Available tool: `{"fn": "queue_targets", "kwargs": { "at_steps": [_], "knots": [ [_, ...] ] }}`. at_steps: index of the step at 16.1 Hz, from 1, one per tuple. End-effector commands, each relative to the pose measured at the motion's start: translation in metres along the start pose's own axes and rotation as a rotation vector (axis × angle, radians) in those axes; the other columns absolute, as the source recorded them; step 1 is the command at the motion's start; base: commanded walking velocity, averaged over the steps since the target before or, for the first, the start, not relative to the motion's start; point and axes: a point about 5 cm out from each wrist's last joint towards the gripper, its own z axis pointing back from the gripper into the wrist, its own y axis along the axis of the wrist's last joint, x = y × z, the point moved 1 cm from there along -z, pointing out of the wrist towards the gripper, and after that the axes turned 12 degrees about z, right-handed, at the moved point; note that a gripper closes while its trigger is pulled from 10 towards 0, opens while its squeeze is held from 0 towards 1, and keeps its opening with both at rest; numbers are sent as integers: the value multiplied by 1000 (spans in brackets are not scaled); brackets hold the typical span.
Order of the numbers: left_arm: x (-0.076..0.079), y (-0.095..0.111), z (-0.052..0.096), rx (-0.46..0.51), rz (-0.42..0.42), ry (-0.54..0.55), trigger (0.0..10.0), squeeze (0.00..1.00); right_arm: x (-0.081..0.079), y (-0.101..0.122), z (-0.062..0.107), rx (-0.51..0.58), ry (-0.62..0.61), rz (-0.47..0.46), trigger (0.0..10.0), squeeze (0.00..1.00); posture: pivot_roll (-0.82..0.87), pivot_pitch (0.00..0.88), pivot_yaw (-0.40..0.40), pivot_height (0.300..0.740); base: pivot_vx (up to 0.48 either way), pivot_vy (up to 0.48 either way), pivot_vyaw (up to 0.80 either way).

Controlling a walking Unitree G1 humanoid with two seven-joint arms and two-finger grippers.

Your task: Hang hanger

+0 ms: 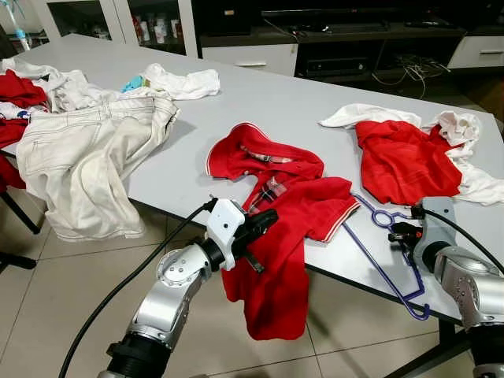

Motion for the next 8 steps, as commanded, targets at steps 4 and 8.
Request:
{"fn": "queue_targets", "kwargs": {
  "at_steps": [4,8],
  "knots": [
    [2,0,-1,-9,-9,-14,10000,0,4,22,24,124,32,-20,10000,0,-147,0,7,740,0,0,0],
    [1,1,0,-7,-14,-7,10000,0,4,35,24,186,-5,-52,10000,0,-140,0,8,740,0,0,0]
  ]
}}
